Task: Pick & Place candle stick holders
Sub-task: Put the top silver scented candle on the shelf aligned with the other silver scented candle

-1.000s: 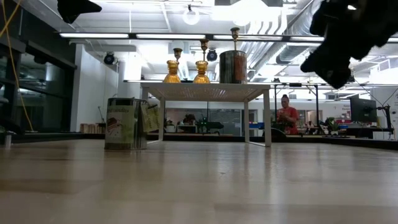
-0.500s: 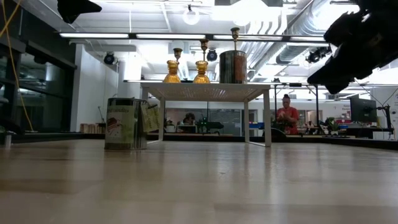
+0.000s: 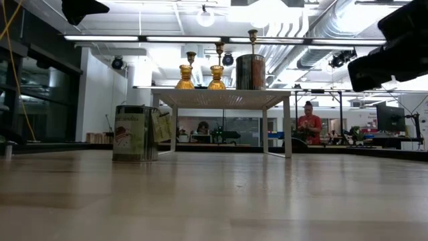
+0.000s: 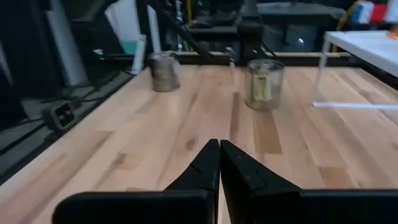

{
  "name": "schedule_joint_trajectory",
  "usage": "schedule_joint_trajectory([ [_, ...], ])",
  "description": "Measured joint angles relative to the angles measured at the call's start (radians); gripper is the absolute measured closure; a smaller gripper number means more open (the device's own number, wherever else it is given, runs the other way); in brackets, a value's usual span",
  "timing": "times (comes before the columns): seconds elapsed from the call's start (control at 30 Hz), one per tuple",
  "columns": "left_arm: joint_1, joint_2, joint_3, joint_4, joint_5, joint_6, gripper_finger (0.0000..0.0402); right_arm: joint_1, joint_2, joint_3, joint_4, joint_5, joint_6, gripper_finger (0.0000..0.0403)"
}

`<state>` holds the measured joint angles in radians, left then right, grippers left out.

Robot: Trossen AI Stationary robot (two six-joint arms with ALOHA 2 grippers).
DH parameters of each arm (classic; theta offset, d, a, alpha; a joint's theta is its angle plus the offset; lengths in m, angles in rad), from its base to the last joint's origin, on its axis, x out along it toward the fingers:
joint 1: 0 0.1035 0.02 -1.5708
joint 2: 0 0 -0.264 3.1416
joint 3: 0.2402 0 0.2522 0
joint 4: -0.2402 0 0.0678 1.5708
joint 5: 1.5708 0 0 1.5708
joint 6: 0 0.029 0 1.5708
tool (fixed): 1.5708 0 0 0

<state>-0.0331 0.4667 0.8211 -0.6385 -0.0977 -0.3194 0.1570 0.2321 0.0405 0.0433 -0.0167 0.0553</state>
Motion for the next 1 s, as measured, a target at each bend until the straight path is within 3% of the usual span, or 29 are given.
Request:
schedule_joint_trajectory([
  [0.2,0.000,0.000,0.000,0.000,0.000,0.000,0.0087,0.000,-0.093,-0.031,-0.008,-0.056,-0.035,0.0399],
  [0.67,0.000,0.000,0.000,0.000,0.000,0.000,0.0087,0.009,-0.163,-0.032,-0.012,-0.086,-0.082,0.0399],
  [0.83,0.000,0.000,0.000,0.000,0.000,0.000,0.0087,0.009,-0.163,-0.032,-0.014,-0.079,-0.052,0.0399],
  [1.0,0.000,0.000,0.000,0.000,0.000,0.000,0.0087,0.008,-0.162,-0.032,-0.028,-0.006,-0.052,0.0399],
])
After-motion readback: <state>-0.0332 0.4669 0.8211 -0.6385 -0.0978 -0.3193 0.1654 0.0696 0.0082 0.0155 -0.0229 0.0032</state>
